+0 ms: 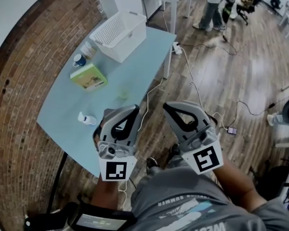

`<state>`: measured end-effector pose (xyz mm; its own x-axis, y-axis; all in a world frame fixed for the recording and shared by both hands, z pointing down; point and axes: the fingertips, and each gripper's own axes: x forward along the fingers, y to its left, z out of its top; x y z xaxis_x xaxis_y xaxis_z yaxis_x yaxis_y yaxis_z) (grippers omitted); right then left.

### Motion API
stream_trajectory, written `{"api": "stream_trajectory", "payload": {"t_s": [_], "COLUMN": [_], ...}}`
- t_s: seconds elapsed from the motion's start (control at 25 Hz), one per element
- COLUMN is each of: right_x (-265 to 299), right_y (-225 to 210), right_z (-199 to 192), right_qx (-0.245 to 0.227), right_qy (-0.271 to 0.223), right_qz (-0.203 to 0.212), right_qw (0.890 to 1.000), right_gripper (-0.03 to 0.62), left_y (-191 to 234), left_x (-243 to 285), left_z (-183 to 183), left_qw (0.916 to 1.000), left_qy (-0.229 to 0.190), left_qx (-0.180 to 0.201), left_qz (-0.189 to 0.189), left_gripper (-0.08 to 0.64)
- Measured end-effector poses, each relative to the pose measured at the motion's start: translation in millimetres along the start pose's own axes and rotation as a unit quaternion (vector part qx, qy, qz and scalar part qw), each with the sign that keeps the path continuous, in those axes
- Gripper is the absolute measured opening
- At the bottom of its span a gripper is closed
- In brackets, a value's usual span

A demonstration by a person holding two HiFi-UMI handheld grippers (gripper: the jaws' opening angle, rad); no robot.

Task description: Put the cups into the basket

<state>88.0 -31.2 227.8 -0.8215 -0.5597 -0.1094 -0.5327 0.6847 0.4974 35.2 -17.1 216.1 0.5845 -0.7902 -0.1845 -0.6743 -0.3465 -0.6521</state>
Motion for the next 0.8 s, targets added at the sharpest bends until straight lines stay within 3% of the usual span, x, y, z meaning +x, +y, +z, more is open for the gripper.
{"api": "stream_trajectory", "payload": {"t_s": [0.32, 0.8], "right_x": [16, 77], "right_y": [-38, -40], "right_z": [-24, -51], "right_qx": [0.009, 0.019], "right_qy": [-0.026, -0.026], "right_qz": [0.039, 0.078], "right_qw": [0.999, 0.996], "right_gripper": [0.011, 0.011], "left_y": [6, 41], "left_x": [41, 45], "left_z": [-13, -70], "left_qw": [0.9987, 0.9959], "left_qy": [0.030, 0.066], "left_qx": [0.023, 0.010], "left_qz": [0.033, 0.061], "left_gripper": [0.000, -0.002]}}
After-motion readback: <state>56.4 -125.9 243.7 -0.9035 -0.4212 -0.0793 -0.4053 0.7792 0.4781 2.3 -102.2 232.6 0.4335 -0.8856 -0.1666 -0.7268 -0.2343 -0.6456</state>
